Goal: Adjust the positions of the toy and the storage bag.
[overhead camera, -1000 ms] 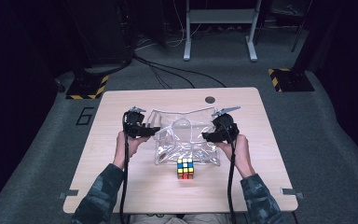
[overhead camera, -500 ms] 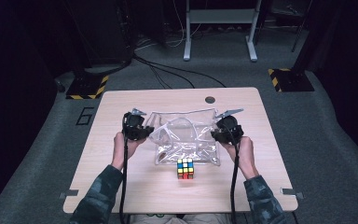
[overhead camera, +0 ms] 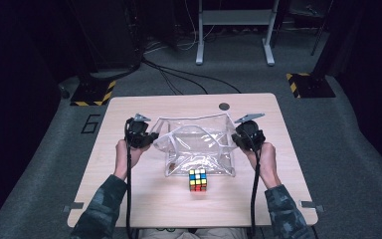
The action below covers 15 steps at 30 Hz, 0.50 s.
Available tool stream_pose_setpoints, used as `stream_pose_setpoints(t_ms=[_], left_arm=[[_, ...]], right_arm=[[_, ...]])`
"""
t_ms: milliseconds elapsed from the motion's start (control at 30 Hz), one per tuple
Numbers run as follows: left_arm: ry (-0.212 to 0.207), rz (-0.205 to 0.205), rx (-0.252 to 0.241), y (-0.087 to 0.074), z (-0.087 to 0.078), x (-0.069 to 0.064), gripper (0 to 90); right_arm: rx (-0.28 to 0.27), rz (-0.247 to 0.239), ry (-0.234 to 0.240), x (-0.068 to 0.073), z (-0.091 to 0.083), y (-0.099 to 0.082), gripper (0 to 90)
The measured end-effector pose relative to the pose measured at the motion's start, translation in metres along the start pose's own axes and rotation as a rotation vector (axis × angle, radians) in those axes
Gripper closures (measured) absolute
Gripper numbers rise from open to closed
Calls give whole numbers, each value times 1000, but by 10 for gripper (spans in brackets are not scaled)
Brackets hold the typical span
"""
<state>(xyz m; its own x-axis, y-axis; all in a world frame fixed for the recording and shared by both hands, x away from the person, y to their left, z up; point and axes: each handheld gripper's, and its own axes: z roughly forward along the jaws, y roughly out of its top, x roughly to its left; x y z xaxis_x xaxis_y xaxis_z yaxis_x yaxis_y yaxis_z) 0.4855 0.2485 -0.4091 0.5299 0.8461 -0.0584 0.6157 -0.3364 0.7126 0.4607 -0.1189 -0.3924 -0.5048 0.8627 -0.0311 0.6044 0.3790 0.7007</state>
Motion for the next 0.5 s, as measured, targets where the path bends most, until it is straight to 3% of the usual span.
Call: stream_pose_setpoints(t_ms=[300, 500], left_arm=[[4, 4, -7, 4, -6, 7, 887], [11, 2, -20, 7, -8, 7, 887]], right_arm=[[-6, 31, 14, -12, -6, 4, 897], [-14, 23, 12, -14, -8, 8, 897]])
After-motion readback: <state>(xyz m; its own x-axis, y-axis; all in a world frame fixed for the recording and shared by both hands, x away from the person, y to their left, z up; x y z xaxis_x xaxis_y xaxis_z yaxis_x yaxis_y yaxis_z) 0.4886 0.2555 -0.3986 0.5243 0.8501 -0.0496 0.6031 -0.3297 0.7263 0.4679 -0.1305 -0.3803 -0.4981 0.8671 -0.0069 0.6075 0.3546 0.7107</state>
